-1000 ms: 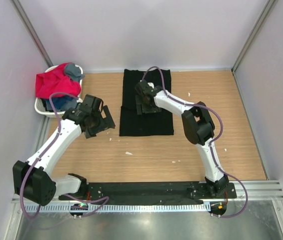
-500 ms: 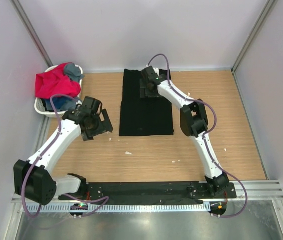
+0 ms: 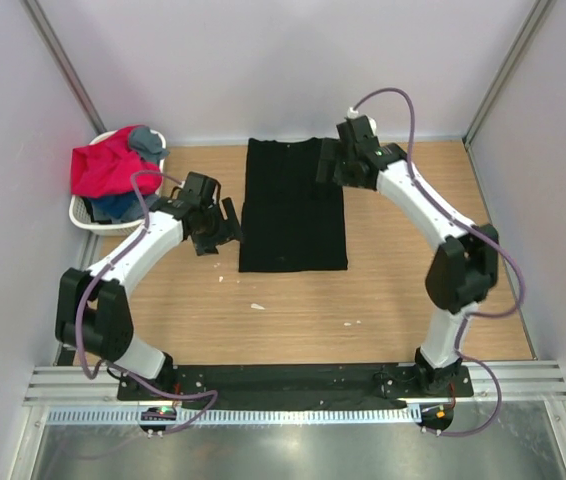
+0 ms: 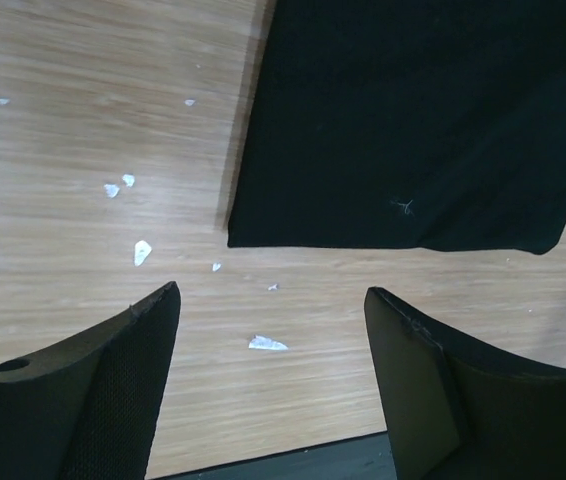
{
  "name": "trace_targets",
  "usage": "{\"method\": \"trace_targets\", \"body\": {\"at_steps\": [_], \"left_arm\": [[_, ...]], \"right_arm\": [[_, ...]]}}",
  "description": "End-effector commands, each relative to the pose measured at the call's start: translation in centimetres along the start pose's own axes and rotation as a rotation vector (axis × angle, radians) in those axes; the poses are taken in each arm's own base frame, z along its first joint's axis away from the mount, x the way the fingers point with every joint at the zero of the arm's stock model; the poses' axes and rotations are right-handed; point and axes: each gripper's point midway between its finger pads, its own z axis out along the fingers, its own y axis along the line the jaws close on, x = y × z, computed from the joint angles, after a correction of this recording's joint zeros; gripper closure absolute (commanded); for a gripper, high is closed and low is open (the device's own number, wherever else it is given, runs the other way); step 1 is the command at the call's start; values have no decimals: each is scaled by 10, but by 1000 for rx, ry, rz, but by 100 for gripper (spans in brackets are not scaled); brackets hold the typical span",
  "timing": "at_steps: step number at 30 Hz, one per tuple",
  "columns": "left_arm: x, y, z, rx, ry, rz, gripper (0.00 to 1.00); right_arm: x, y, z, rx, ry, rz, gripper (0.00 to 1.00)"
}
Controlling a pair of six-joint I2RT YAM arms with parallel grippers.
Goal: Fold and stack the t-shirts
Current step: Fold the tshirt
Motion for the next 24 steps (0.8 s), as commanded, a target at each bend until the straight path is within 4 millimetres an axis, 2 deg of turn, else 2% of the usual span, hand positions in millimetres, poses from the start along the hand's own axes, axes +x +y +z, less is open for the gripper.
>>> {"method": "trace_targets", "body": {"at_steps": [1, 2, 3, 4, 5, 7, 8, 11, 20, 24], "left_arm": [[0, -19, 19, 83, 50, -25, 25], [3, -20, 22, 95, 66, -28, 26], [8, -18, 26, 92, 80, -35, 27], [10, -19, 30, 99, 84, -33, 28], [11, -19, 33, 95, 89, -31, 28], [18, -18, 37, 84, 101, -18, 29], [21, -16, 40, 74, 112, -16, 29], [30, -7, 47, 36, 127, -17, 32], [52, 13, 67, -36, 169, -32, 40], [55, 19, 73, -59, 173, -32, 44]], "right_arm": [[38, -9, -29, -22, 34, 61, 0], [74, -22, -22, 1, 105, 63, 0], [87, -22, -24, -18, 130, 86, 0], [90, -22, -30, -37, 115, 100, 0], [116, -33, -26, -13, 165, 105, 0], [131, -32, -26, -37, 183, 136, 2], [146, -38, -27, -37, 208, 138, 3], [164, -37, -25, -57, 234, 158, 5], [190, -41, -13, -51, 293, 146, 19], [200, -43, -9, -48, 308, 148, 23]]}}
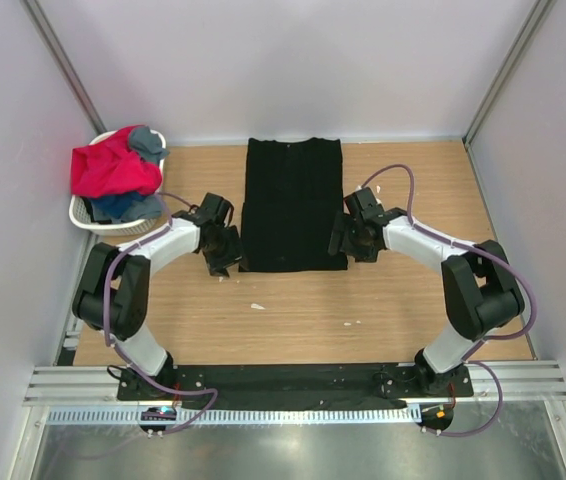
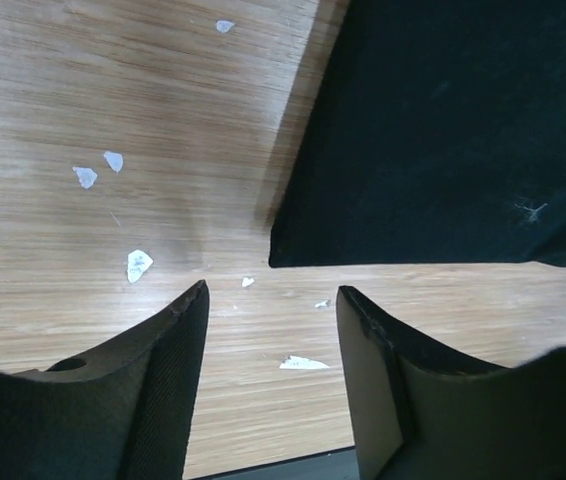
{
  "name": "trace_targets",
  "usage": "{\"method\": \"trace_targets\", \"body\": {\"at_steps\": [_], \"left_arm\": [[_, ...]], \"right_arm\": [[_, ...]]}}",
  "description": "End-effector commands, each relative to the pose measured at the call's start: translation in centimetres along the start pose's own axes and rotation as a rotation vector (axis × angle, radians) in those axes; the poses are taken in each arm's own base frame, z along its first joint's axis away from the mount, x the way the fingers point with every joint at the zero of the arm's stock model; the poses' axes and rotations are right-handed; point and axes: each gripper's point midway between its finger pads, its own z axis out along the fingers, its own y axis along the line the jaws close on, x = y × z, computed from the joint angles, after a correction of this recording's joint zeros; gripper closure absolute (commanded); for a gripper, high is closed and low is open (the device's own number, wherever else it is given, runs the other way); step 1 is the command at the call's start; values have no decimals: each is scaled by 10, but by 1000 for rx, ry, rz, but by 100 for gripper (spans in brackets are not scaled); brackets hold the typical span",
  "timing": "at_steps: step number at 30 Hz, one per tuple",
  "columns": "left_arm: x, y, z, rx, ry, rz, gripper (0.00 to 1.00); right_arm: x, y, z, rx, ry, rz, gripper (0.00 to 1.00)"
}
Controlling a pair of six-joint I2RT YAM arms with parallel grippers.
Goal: Fold and stack the t-shirts
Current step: Fold the tshirt
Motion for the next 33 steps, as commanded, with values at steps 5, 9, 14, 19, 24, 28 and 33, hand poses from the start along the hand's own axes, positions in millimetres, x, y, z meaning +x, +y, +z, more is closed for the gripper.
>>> {"method": "trace_targets", "body": {"at_steps": [5, 9, 14, 19, 24, 28, 33], "left_arm": [[-9, 1, 13, -19, -35, 10, 48], [-16, -1, 17, -20, -53, 10, 52], [-17, -1, 25, -24, -44, 21, 58], [-17, -1, 29, -19, -48, 28, 65], [-8, 4, 36, -20, -30, 33, 84], [1, 7, 39, -31, -15, 34, 98], [14, 8, 30, -72, -49, 59, 100]], "right_arm": [[2, 7, 11, -27, -6, 14, 35], [6, 7, 15, -20, 8, 13, 37], [10, 5, 21, -7, 25, 13, 40], [13, 3, 25, 9, 30, 10, 47], [18, -4, 29, 30, 43, 7, 62], [28, -20, 26, 80, 36, -4, 84], [37, -33, 12, 104, 25, -6, 99]]}}
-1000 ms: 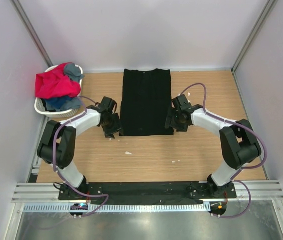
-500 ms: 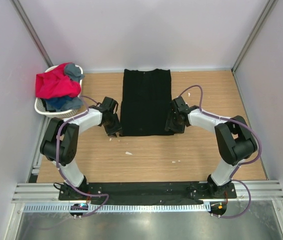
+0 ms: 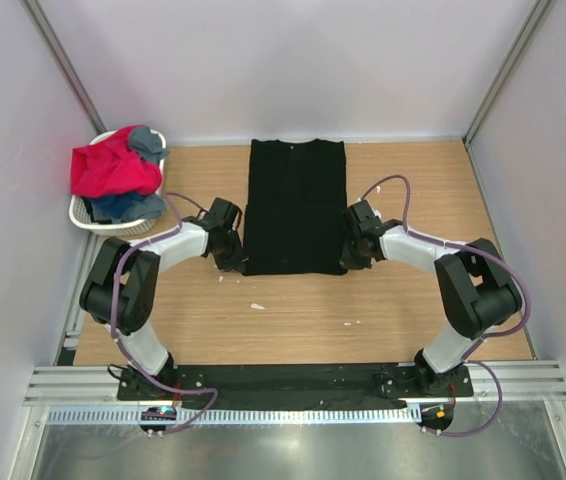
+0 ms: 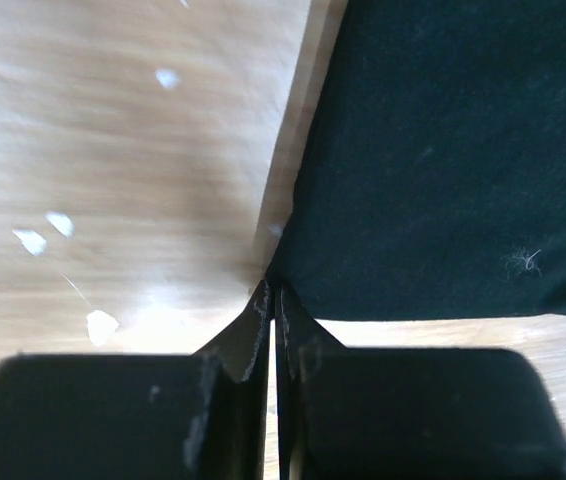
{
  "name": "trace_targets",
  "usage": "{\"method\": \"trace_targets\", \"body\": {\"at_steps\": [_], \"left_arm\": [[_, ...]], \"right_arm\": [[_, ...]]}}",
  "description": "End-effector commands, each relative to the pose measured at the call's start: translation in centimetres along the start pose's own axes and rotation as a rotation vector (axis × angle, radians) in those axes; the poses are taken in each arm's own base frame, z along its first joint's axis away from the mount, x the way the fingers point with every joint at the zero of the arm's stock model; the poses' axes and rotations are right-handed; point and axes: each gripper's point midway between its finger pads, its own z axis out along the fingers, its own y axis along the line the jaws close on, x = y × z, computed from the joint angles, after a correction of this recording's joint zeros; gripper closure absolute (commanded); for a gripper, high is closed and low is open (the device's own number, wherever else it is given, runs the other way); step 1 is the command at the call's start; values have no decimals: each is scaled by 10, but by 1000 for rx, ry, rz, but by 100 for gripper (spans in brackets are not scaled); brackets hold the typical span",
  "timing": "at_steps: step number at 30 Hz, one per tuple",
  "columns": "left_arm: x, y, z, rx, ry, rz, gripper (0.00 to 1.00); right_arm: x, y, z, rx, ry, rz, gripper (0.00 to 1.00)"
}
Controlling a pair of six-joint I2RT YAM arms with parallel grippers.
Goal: Fold and stack the t-shirts
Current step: Fold the tshirt
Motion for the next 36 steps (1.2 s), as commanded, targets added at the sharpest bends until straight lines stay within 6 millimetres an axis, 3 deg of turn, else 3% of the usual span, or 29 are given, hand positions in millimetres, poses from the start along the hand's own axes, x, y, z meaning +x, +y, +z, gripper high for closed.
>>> {"method": "trace_targets", "body": {"at_steps": [1, 6, 11, 21, 30, 32, 36], "left_arm": [[26, 17, 2, -88, 12, 19, 100], [56, 16, -10, -89, 29, 17, 100], [89, 20, -24, -117, 32, 37, 100], [135, 29, -74, -107, -20, 78, 100], [171, 23, -109, -68, -54, 105, 100], [171, 12, -122, -43, -67, 105, 100], [161, -3, -148, -19, -109, 103, 100]], "right_arm": [[19, -24, -10, 76, 20, -16, 99], [42, -25, -29, 46, 20, -8, 98], [82, -32, -48, 40, 46, -9, 99], [129, -54, -91, -26, 65, 35, 99], [140, -55, -140, -125, 47, 70, 99], [138, -54, -148, -137, 40, 74, 99], [116, -39, -177, -170, -10, 75, 99]]}}
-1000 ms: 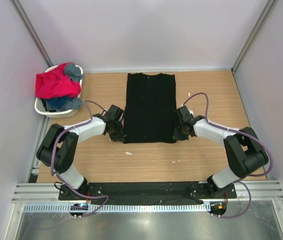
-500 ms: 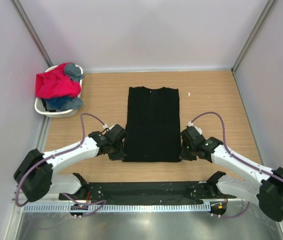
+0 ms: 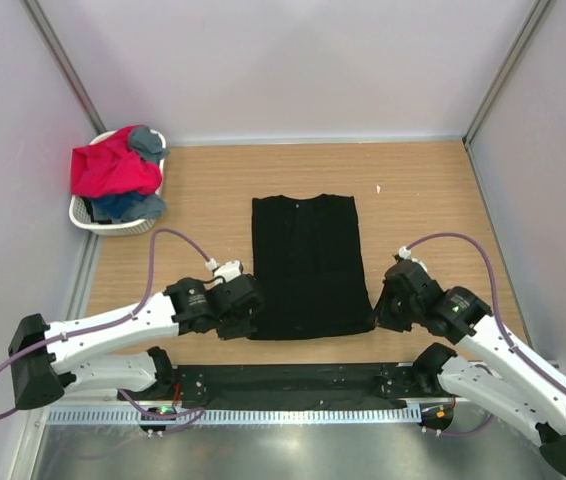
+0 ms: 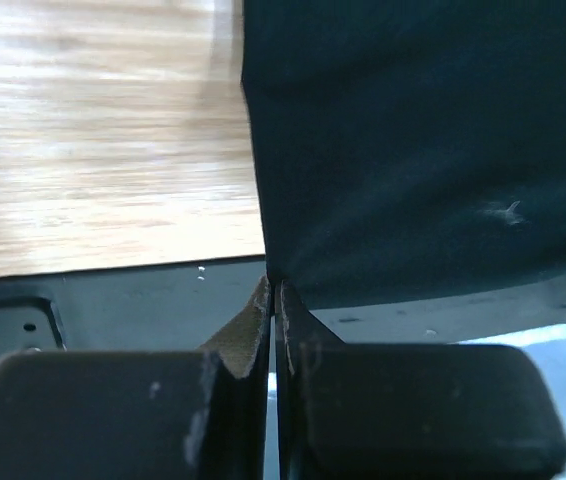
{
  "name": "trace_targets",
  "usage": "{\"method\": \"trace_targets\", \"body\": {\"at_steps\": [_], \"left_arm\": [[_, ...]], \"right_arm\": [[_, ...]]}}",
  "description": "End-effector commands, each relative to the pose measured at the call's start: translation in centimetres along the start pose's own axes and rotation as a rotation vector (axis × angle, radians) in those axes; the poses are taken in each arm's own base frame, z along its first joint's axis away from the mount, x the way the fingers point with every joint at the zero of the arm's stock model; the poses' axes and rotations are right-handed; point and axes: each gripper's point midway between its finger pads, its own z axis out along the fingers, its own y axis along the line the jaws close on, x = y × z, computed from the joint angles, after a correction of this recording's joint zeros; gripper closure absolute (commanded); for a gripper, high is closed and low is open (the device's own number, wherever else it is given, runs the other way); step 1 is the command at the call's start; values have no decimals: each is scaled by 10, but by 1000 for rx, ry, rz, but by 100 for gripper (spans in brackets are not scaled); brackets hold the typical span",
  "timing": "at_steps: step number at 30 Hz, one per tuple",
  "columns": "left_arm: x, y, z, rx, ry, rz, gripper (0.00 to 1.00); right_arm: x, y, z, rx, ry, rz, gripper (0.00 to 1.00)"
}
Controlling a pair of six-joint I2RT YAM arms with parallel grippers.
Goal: Fold and stack the t-shirts
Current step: Fold the tshirt
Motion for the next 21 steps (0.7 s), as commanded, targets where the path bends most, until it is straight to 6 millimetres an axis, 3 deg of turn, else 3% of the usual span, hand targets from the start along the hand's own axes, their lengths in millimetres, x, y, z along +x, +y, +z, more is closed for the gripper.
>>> {"method": "trace_targets", "body": {"at_steps": [1, 2, 9, 13, 21], "left_arm": [[-26, 7, -28, -60, -113, -36, 100], [-36, -4, -39, -32, -139, -44, 100], [-86, -24, -80, -58, -270, -15, 100], [-111, -34, -80, -64, -297, -8, 100], [-151, -43, -69, -40, -301, -71, 100]], "right_arm": [[-21, 16, -30, -3, -54, 5, 99], [-27, 14, -34, 25, -71, -1, 99], [-81, 48, -68, 31, -217, -20, 99], [-107, 57, -74, 73, -284, -63, 99], [-148, 75, -55, 153, -360, -116, 99]]}}
